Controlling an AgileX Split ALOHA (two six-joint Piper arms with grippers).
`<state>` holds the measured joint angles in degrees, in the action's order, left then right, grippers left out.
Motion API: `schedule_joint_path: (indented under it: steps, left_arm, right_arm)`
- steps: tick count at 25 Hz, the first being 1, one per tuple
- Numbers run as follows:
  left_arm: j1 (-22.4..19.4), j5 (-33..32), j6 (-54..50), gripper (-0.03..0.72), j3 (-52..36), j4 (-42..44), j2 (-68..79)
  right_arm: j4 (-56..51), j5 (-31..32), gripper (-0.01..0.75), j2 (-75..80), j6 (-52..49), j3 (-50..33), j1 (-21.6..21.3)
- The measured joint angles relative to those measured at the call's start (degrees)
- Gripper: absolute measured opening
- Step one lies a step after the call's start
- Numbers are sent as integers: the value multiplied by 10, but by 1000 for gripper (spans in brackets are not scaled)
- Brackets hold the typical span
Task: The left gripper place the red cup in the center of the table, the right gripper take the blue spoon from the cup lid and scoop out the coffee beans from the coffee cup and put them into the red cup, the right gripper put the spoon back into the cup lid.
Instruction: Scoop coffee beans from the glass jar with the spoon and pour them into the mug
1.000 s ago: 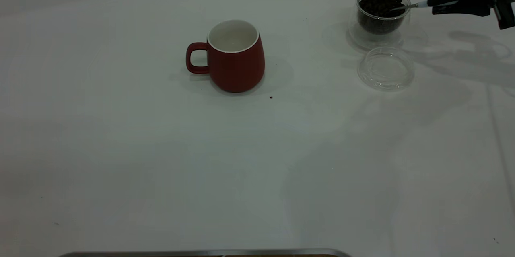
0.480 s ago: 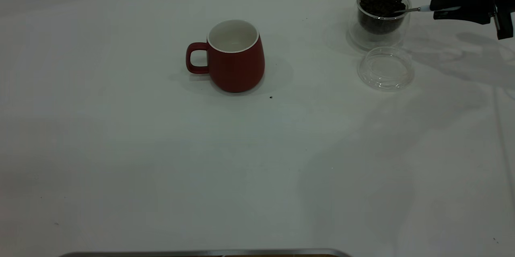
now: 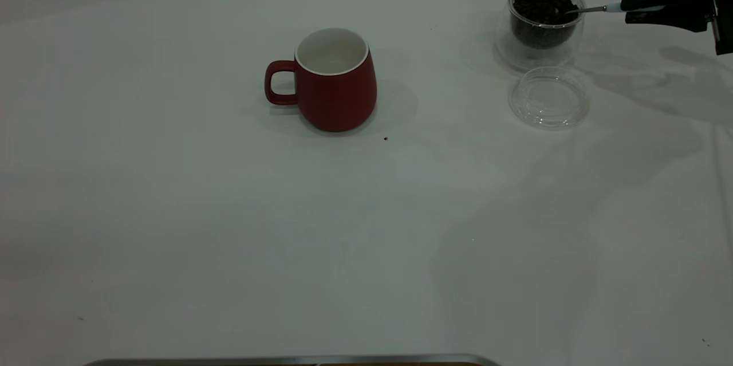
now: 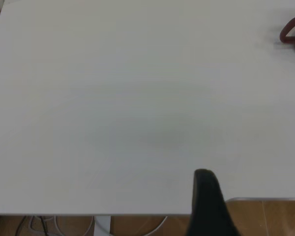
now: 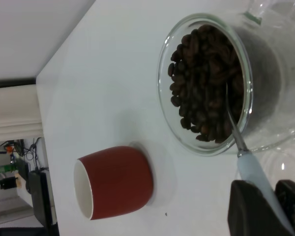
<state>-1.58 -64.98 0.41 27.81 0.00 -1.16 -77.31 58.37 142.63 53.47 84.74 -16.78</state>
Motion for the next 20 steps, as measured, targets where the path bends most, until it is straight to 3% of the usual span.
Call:
schedule_joint_path:
  steps: [20]
  left_arm:
    - [0,0,1,534,0,0,0]
  right_arm:
    - [-3,28,104,0,7,0,-14]
